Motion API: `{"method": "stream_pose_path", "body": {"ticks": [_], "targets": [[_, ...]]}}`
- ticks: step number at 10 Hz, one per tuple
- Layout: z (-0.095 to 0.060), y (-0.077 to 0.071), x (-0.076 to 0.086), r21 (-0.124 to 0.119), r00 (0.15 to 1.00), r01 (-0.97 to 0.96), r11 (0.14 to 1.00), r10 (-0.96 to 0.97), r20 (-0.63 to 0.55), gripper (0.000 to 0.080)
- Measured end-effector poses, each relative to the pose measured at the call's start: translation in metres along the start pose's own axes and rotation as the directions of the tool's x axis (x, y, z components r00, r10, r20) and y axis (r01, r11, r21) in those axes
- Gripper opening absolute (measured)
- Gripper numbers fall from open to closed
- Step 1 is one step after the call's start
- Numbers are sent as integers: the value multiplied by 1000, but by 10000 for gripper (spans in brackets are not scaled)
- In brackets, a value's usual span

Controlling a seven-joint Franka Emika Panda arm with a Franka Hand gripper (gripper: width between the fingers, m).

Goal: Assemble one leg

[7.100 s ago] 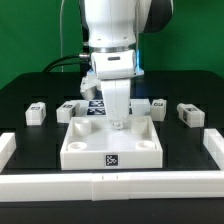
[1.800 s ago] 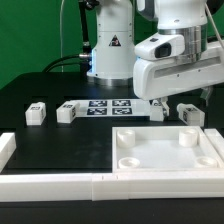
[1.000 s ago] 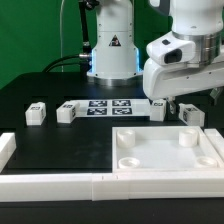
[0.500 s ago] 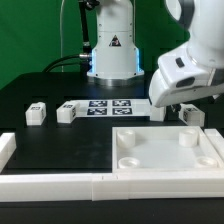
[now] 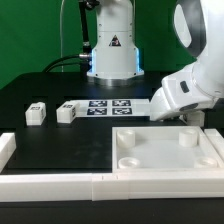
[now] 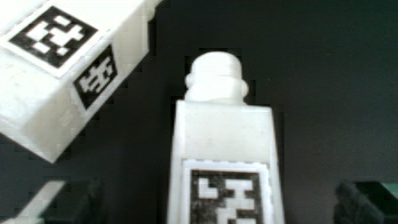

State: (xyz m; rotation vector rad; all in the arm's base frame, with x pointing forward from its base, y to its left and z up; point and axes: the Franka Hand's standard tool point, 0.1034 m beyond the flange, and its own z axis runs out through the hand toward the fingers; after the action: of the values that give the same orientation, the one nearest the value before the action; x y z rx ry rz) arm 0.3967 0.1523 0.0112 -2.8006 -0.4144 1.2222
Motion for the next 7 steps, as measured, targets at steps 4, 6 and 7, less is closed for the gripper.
{"method": "stream_pose_path", "body": {"ticks": [4,6,7], "targets": [[0,0,0,0,1000,0,1000,0,1,288],[0,0,0,0,1000,0,1000,0,1,288],[0,0,0,0,1000,0,1000,0,1,288]]}}
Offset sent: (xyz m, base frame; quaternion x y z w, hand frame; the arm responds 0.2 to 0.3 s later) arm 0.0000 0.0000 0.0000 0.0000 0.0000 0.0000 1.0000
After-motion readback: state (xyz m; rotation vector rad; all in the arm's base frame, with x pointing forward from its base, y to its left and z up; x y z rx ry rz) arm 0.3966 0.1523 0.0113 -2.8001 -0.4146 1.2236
